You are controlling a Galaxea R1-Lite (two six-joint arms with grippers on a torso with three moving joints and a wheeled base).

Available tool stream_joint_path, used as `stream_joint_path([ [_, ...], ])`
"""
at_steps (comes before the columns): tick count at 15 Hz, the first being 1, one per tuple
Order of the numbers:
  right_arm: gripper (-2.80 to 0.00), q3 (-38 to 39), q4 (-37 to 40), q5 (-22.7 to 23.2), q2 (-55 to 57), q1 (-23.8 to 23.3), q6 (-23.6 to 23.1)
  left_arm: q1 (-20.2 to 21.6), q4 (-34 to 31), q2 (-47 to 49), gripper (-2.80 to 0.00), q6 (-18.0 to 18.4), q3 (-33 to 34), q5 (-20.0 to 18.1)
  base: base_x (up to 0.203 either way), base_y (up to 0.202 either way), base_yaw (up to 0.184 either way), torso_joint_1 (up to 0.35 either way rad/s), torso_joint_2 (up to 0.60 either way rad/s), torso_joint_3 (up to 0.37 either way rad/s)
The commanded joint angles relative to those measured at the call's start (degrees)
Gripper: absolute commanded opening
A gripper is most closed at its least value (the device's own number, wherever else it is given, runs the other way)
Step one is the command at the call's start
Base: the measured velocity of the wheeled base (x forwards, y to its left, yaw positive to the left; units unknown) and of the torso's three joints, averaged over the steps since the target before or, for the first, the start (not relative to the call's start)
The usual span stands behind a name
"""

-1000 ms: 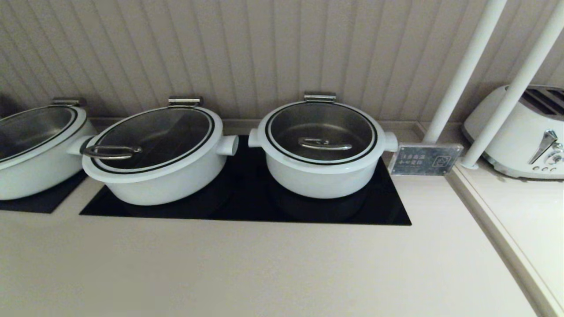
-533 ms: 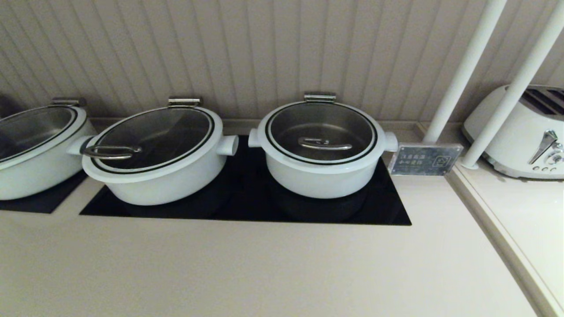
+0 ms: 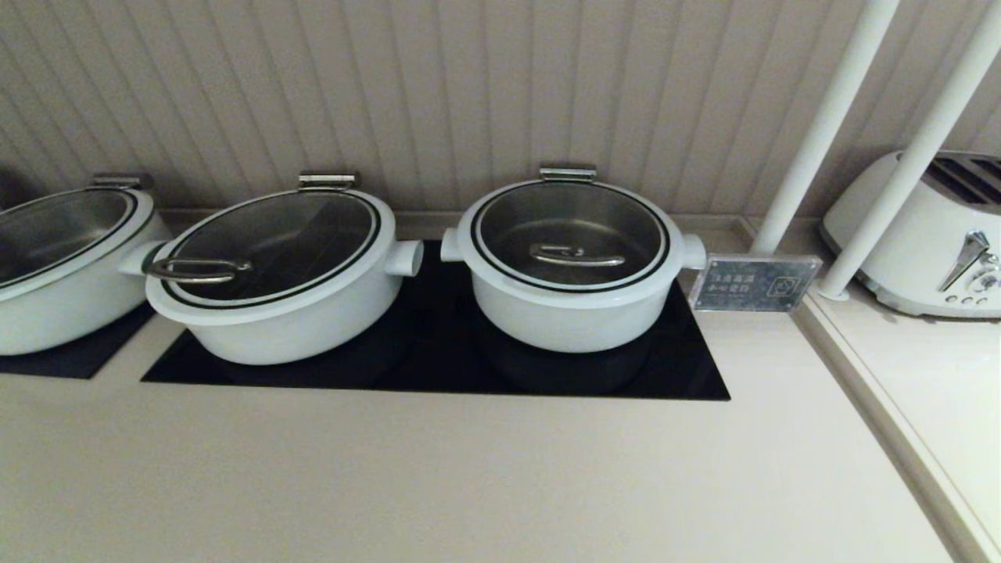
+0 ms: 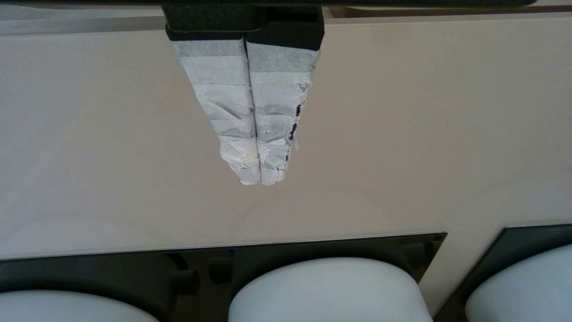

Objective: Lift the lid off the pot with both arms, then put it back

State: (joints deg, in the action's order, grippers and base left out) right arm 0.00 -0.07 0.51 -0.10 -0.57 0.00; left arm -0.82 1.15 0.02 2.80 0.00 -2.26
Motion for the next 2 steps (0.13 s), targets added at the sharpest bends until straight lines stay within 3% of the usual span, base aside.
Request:
stream_joint_path([
  [1,-2.80,0.00,-0.01,0.02,0.10,-0.01,0.00,0.03,0.00,0.06,-2.80,0.01,0.00,0.02,0.000,0.000,0.000,0.000,0.00,0.000],
  [2,-2.80,0.00,-0.01,0.02,0.10,-0.02,0.00,0.02,0.00,0.00,-2.80,0.01,0.00,-0.03,0.000,0.000,0.000,0.000,0.00,0.000],
])
